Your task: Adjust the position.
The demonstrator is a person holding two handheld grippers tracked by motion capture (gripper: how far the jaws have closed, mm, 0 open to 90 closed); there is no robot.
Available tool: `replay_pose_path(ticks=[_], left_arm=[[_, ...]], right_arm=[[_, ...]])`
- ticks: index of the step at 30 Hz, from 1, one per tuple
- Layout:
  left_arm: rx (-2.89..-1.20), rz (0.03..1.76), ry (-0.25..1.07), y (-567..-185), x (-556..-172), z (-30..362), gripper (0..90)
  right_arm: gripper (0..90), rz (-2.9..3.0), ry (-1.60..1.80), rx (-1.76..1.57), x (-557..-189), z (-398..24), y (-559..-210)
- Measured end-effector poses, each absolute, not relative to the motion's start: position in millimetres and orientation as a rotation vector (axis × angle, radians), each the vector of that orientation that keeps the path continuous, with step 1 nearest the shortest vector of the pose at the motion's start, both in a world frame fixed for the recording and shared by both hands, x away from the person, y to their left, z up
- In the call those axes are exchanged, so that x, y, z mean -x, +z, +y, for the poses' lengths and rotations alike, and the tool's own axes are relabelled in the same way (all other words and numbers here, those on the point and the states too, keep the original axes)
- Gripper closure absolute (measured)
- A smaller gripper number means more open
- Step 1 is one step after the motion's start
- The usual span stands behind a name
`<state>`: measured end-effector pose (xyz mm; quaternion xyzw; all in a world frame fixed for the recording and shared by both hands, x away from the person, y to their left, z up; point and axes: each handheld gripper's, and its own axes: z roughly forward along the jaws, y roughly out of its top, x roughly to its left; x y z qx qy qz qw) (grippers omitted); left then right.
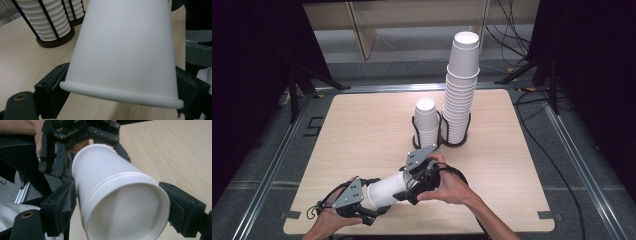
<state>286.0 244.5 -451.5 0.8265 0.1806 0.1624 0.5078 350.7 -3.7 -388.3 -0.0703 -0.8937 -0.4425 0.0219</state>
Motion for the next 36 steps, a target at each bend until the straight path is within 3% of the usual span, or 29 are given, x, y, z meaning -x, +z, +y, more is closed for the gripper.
replay_pose_path(ticks=[20, 36], left_arm=[[-1.924, 0.438, 0.316, -453, -289, 249, 7.9], [-1.956, 0.381, 0.356, -449, -287, 248, 13.8]], right_arm=[[25.1, -2.644, -1.451, 0.183, -354, -9, -386], [21.4, -2.600, -1.437, 0.209, -357, -12, -389]])
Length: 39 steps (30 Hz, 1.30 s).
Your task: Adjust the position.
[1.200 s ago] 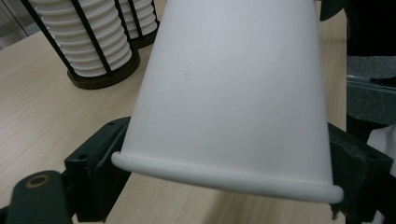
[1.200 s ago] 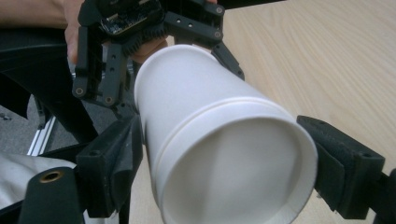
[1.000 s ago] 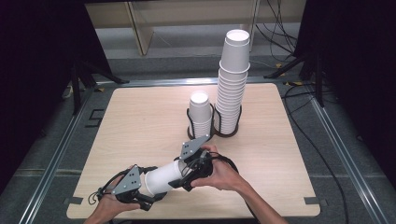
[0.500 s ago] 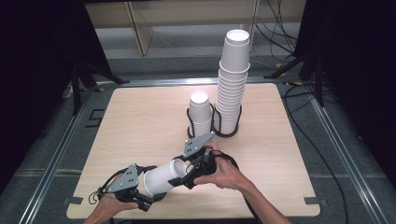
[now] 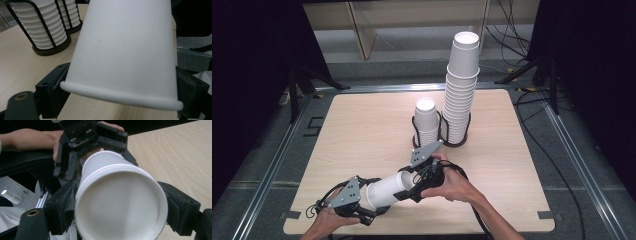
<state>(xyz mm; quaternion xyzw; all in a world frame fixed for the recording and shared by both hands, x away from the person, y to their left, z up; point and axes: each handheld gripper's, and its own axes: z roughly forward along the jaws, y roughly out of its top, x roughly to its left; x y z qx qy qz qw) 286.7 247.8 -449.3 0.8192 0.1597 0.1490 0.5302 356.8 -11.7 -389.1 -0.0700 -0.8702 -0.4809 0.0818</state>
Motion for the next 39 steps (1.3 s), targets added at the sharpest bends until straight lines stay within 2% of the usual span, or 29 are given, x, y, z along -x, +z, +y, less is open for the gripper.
replay_pose_path(ticks=[6, 12, 17, 23, 26, 29, 34, 38, 39], left_arm=[[-1.974, 0.367, 0.363, -448, -285, 247, 14.0], [-1.969, 0.367, 0.351, -448, -285, 248, 12.9], [-1.883, 0.418, 0.311, -452, -287, 246, 7.3], [-1.786, 0.473, 0.275, -451, -290, 251, 6.1], [-1.760, 0.505, 0.277, -450, -291, 254, 7.5], [-1.737, 0.519, 0.271, -448, -292, 256, 14.4], [-1.722, 0.537, 0.268, -447, -291, 254, 14.6], [-1.690, 0.535, 0.269, -447, -293, 253, 11.1], [-1.690, 0.537, 0.279, -447, -293, 253, 7.9]], right_arm=[[20.5, -2.593, -1.406, 0.187, -356, -7, -392], [23.7, -2.583, -1.415, 0.175, -356, -6, -393], [24.1, -2.557, -1.452, 0.183, -358, -7, -391], [24.3, -2.511, -1.518, 0.212, -361, -12, -388], [24.3, -2.457, -1.580, 0.256, -366, -20, -384], [24.3, -2.400, -1.659, 0.285, -370, -26, -381], [24.3, -2.344, -1.681, 0.299, -370, -26, -381], [24.3, -2.323, -1.700, 0.287, -371, -24, -383], [24.3, -2.310, -1.697, 0.289, -371, -24, -383]])
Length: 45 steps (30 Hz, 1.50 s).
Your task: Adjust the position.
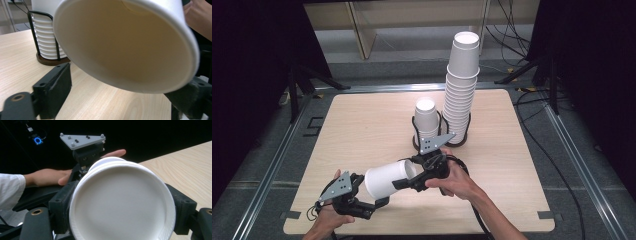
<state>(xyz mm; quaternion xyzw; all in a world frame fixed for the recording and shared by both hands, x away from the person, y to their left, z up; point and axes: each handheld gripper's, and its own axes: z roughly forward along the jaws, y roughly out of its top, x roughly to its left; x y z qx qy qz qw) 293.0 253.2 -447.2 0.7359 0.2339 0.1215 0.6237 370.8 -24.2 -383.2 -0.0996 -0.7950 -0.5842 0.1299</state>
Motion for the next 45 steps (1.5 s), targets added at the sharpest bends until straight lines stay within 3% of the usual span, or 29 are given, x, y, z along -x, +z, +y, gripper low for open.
replay_pose_path(ticks=[4, 45], left_arm=[[-1.680, 0.559, 0.291, -446, -292, 254, 0.0], [-1.702, 0.463, 0.276, -446, -291, 255, 4.0]], right_arm=[[24.3, -2.269, -1.713, 0.287, -371, -23, -385], [24.2, -2.299, -1.625, 0.251, -370, -15, -401]])
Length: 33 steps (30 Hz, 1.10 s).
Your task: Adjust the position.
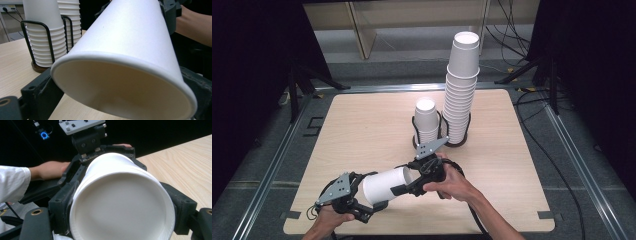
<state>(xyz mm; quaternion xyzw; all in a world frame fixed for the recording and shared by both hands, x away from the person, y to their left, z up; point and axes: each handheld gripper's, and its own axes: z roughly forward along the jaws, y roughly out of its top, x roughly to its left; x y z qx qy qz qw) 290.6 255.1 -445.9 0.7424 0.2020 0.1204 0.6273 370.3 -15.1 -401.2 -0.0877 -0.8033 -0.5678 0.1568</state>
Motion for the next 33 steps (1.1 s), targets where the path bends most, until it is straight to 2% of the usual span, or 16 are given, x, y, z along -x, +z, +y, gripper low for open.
replay_pose_path(ticks=[5, 22, 33], left_arm=[[-1.709, 0.462, 0.281, -445.8, -290.8, 255.5, 3.2], [-1.759, 0.384, 0.315, -441.6, -288.5, 258.1, 13.5], [-1.783, 0.383, 0.338, -441.7, -288.1, 256.0, 14.9]], right_arm=[[24.1, -2.328, -1.605, 0.234, -369.6, -13.2, -403.5], [23.2, -2.325, -1.569, 0.223, -372.2, -18.2, -404.7], [15.7, -2.470, -1.535, 0.238, -370.4, -20.4, -396.6]])
